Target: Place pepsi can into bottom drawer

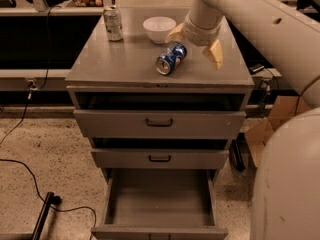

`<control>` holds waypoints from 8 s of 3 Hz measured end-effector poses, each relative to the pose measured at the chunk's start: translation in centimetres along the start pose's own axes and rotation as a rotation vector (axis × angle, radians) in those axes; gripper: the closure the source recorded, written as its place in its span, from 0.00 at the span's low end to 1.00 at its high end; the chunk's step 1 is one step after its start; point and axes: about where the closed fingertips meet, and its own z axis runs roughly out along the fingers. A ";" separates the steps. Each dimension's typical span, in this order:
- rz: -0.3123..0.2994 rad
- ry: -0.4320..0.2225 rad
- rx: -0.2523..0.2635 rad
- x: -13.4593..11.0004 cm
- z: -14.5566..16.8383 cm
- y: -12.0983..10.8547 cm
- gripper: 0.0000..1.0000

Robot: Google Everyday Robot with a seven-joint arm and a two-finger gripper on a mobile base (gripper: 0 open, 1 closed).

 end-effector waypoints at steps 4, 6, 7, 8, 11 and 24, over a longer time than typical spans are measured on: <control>-0.014 -0.091 0.004 -1.4 5.8 -5.3 0.43; 0.036 -0.137 -0.011 -3.3 4.5 -4.5 0.89; 0.257 -0.054 -0.059 -2.7 -0.3 1.8 1.00; 0.447 0.001 -0.081 -4.1 -3.6 7.6 1.00; 0.945 -0.199 -0.088 -13.7 0.2 15.5 1.00; 1.151 -1.277 0.377 -28.8 34.8 28.7 1.00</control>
Offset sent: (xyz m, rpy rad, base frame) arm 0.0468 0.0627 -0.0287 0.0052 0.0390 0.0718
